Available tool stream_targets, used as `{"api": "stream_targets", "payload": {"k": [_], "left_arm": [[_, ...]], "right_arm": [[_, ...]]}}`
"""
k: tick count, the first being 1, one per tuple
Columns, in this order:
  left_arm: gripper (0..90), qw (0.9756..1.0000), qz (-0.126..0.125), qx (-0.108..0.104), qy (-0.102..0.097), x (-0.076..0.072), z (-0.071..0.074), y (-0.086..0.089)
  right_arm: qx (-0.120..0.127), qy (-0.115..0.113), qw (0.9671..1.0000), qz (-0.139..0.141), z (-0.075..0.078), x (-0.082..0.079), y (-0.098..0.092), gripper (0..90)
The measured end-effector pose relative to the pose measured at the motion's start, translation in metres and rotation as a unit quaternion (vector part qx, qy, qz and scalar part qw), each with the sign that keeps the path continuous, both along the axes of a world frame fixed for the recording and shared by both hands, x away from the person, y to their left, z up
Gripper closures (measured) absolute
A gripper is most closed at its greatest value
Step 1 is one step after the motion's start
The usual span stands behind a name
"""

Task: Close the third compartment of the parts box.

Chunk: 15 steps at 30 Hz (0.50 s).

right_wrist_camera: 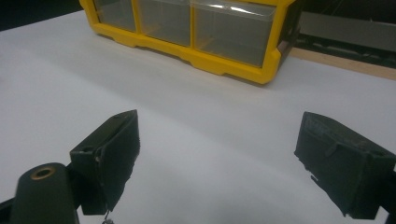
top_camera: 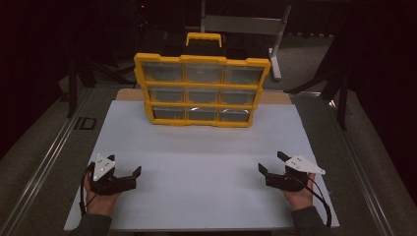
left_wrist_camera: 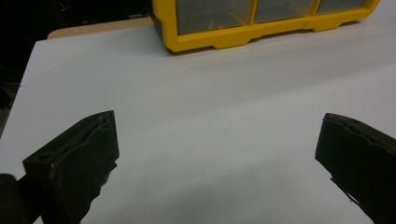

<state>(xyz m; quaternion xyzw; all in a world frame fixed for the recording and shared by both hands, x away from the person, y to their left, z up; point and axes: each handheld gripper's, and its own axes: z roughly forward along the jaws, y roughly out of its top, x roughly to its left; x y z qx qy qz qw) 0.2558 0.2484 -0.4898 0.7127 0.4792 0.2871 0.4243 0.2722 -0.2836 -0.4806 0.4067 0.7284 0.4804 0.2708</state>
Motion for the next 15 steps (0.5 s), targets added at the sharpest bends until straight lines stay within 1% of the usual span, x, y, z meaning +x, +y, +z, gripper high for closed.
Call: {"api": "stream_targets", "payload": {"k": [4,8,10,15], "left_arm": [[0.1,1.0,-0.005,0.0,-0.006,0.002,0.0005,-0.0036],[0.1,0.9998,-0.012,0.006,-0.013,0.0042,0.0015,-0.0066],[0.1,0.9998,-0.013,0.009,-0.014,0.0045,0.0016,-0.0069],[0.1,0.9998,-0.007,0.01,-0.013,0.0051,0.001,-0.0058]], "right_arm": [[-0.002,-0.008,1.0,0.002,-0.0016,-0.0027,0.0032,13.4],[-0.002,-0.016,0.9999,0.005,-0.0008,-0.0051,0.0038,13.4],[-0.001,-0.016,0.9999,0.002,-0.0013,-0.0053,0.0033,13.4],[0.005,-0.016,0.9999,0.0,-0.0021,-0.0053,0.0009,13.4]]}}
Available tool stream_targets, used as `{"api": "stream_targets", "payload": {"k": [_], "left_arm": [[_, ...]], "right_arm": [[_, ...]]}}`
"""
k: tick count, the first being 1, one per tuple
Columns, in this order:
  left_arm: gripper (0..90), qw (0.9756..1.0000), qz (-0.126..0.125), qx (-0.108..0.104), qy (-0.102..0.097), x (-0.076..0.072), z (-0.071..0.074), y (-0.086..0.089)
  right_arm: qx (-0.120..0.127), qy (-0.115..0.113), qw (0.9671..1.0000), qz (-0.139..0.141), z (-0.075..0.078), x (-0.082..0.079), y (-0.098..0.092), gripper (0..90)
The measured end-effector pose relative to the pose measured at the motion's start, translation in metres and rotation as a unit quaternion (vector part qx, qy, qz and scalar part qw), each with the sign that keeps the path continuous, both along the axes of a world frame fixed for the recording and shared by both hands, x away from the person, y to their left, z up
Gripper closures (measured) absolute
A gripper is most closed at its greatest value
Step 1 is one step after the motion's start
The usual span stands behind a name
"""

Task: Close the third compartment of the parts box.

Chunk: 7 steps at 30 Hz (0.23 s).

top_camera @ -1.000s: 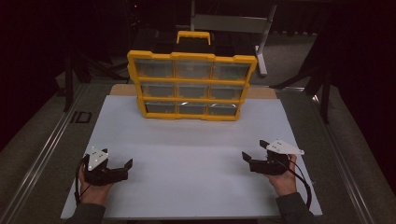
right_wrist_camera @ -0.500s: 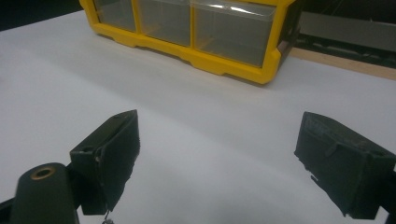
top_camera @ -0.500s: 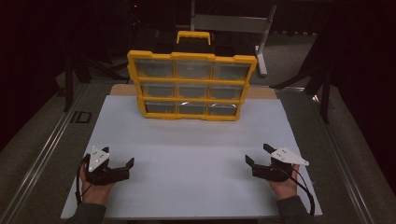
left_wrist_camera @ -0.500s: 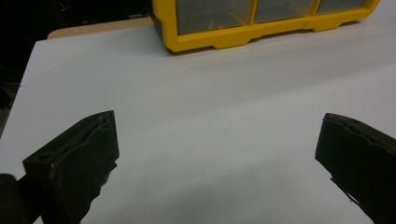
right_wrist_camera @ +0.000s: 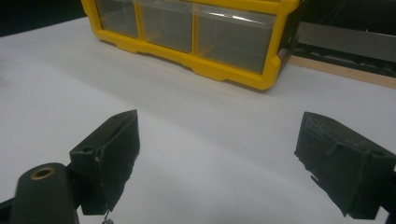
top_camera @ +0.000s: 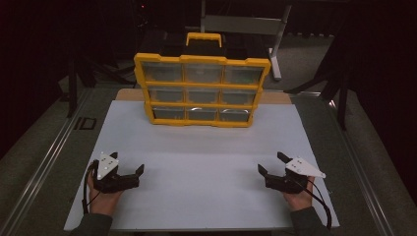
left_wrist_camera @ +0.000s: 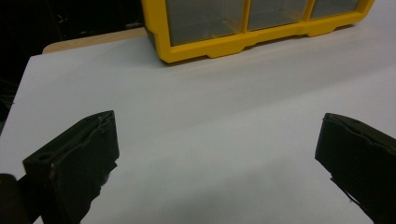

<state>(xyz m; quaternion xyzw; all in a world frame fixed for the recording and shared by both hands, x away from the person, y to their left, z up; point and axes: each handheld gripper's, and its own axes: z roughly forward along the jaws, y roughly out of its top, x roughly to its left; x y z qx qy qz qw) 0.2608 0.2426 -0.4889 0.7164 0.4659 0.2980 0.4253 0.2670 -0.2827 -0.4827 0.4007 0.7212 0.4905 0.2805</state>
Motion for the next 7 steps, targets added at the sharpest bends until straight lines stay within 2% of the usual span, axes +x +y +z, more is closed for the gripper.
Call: {"api": "stream_targets", "payload": {"k": [7], "left_arm": [[0.1,1.0,0.003,0.004,0.005,0.0015,-0.0015,-0.0003]], "right_arm": [[-0.001,0.003,1.0,0.003,-0.002,0.0014,-0.0005,13.3]]}}
